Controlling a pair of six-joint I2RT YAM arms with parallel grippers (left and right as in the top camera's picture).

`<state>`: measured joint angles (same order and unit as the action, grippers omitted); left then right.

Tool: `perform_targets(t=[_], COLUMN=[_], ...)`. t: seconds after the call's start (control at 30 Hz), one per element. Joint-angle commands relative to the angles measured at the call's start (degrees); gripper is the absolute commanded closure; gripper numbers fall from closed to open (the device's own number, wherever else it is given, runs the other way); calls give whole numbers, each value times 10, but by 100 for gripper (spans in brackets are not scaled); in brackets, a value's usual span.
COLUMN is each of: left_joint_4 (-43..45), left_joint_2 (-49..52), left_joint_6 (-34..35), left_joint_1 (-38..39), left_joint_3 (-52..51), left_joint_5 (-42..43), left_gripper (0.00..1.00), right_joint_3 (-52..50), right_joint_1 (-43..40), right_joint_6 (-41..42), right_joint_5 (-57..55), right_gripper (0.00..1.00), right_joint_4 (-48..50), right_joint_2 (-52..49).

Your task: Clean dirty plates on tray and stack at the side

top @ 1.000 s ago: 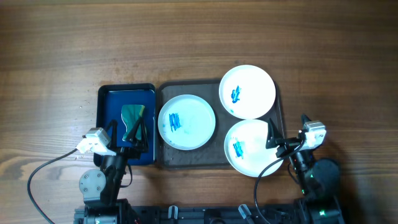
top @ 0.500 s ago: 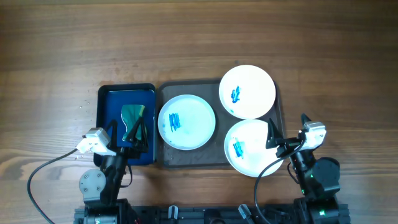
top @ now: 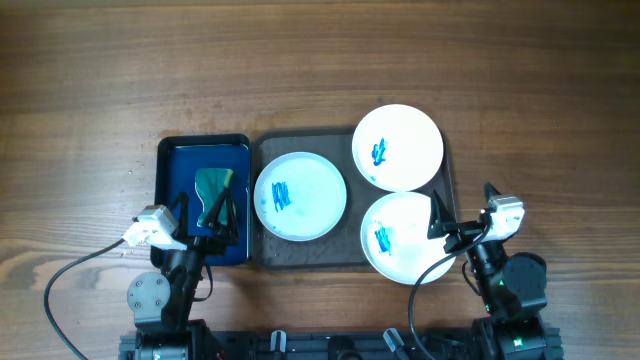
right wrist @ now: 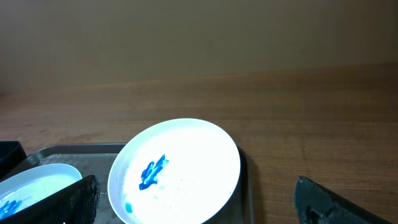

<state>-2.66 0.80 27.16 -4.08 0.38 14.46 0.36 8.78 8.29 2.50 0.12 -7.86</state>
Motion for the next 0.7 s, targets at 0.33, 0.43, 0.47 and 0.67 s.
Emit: perform_targets(t=[0.33,0.43,0.47,0.67], left_joint_4=[-5,-5,-5,-5], left_joint_2=[-5,-5,-5,-5], left_joint_6=[3,3,3,3], left_joint_1=[-2,-2,-2,-2], left_joint_3=[0,0,0,0], left_joint_5=[-4,-4,-4,-4], left_gripper=[0,0,0,0], right_joint_3=[-1,-1,-1,-1], right_joint_1=[-4,-4,-4,-4], right_joint_6=[-7,-7,-7,-7], right_joint_5=[-10,-10,-10,-10], right_gripper=[0,0,0,0], right_joint_4=[1,1,1,1], right_joint_2=[4,4,4,4])
